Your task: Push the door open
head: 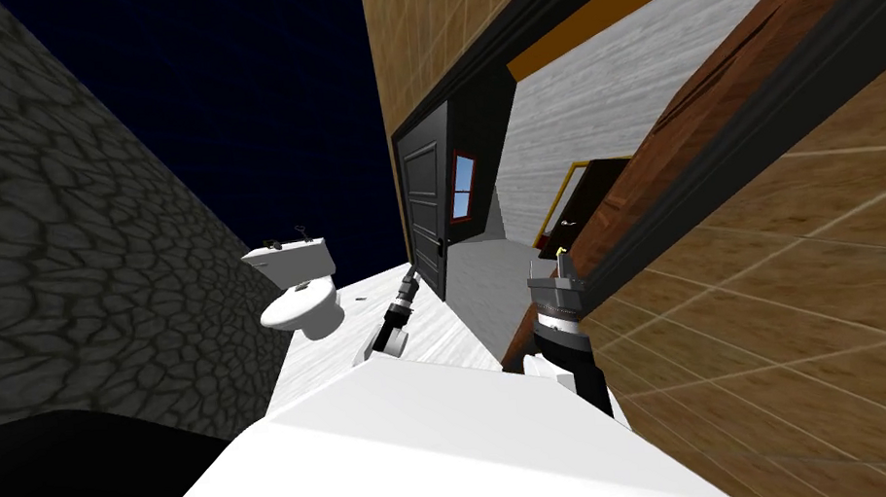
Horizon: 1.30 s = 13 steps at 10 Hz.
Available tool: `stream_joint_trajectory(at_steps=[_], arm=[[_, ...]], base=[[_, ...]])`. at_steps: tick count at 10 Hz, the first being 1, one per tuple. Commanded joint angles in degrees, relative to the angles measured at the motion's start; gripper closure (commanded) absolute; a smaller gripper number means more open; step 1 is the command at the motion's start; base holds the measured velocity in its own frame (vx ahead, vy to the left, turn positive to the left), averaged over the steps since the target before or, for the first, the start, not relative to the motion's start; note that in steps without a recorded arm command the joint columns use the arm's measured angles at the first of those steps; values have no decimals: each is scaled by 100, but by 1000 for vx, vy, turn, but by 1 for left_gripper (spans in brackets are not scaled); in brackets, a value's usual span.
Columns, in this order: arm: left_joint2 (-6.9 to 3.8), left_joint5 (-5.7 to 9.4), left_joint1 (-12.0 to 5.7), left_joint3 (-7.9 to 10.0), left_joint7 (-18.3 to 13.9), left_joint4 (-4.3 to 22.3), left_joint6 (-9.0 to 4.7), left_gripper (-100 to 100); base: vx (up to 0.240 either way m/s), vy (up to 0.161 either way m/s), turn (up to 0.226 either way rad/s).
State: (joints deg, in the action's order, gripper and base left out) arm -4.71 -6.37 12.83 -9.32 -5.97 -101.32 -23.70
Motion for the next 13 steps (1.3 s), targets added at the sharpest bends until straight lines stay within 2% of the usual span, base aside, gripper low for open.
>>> stream_joint_trajectory(at_steps=[1, 3, 4, 13], arm=[[-1, -18, -131, -55, -34, 211, -20, -100], [-13, -34, -292, -121, -87, 454, -27, -100], [-25, -50, -454, -186, -140, 696, -33, -100], [-32, -124, -1198, -486, -385, 1814, -61, -100]], base=[[100, 73, -28], [92, 87, -34], [140, 143, -59], [96, 107, -35]])
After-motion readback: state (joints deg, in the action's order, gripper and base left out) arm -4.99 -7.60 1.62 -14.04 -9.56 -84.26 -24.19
